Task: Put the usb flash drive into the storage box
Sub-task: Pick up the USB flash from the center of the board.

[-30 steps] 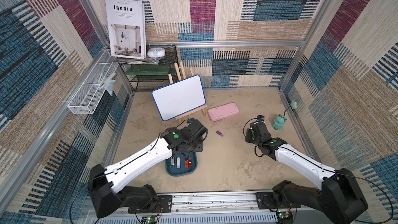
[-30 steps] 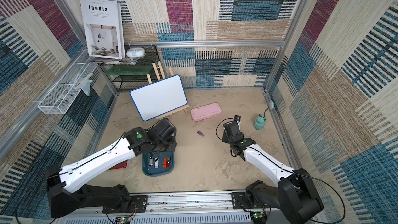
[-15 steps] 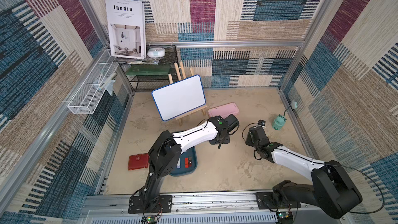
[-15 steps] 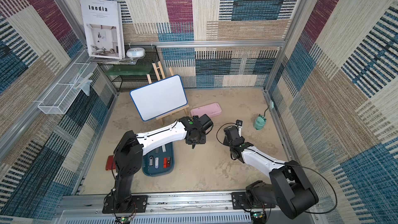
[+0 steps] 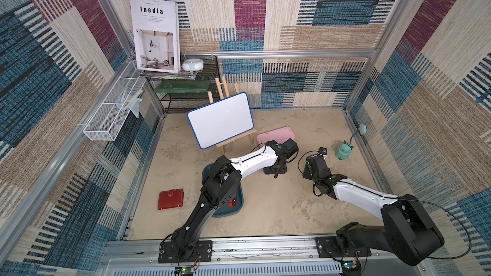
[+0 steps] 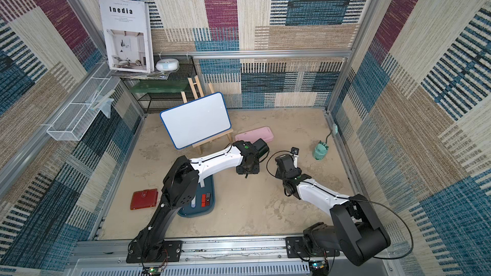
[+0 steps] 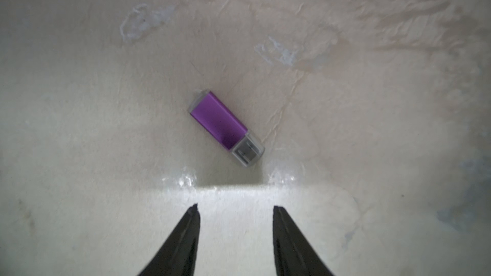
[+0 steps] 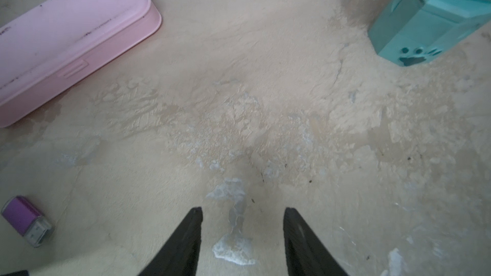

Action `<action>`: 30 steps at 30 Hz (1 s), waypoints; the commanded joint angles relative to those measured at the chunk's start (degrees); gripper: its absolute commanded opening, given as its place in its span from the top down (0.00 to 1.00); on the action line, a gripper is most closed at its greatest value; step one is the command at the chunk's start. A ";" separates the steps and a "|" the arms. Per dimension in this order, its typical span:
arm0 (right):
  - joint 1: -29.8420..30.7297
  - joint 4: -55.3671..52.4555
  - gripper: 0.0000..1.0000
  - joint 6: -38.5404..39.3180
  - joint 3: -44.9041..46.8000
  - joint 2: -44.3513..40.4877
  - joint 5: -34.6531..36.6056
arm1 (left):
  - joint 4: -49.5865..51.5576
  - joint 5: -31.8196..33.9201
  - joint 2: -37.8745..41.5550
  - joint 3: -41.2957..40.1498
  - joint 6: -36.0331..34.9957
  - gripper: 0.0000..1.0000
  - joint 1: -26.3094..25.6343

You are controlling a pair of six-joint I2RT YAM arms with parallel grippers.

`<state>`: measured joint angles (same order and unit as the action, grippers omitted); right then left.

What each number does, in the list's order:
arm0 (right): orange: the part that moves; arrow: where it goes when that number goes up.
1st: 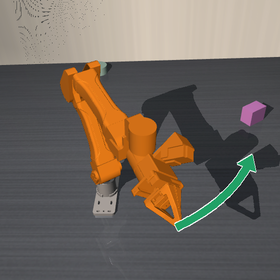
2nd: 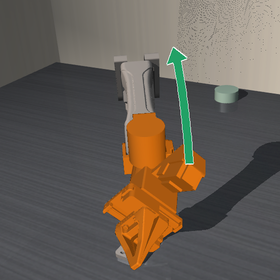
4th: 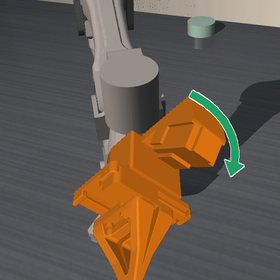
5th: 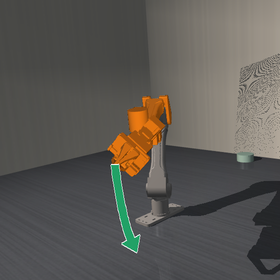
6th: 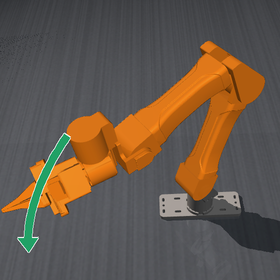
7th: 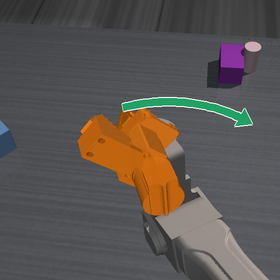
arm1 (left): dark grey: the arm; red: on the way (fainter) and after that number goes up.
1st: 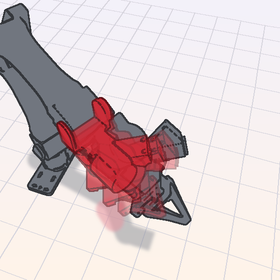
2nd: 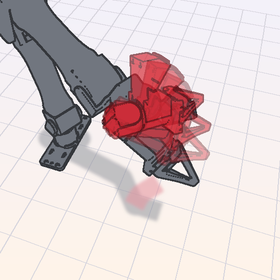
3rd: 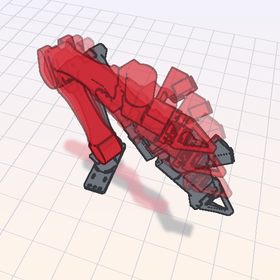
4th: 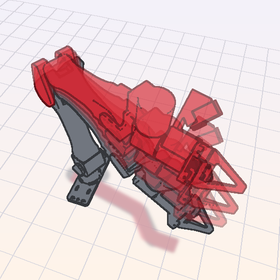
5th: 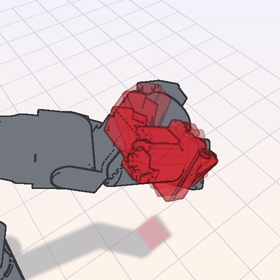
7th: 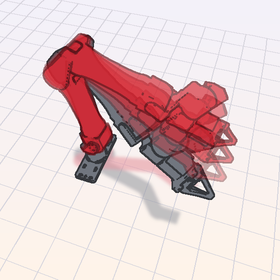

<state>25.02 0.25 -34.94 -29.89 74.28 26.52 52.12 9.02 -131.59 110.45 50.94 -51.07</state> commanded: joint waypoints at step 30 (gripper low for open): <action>0.03 -0.49 0.44 0.22 -1.49 2.97 0.41 | 3.60 -0.85 -10.53 11.07 -10.64 0.55 3.70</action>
<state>25.02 -0.16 -34.92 -30.87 77.03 26.74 54.52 9.23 -140.75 121.86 41.85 -47.53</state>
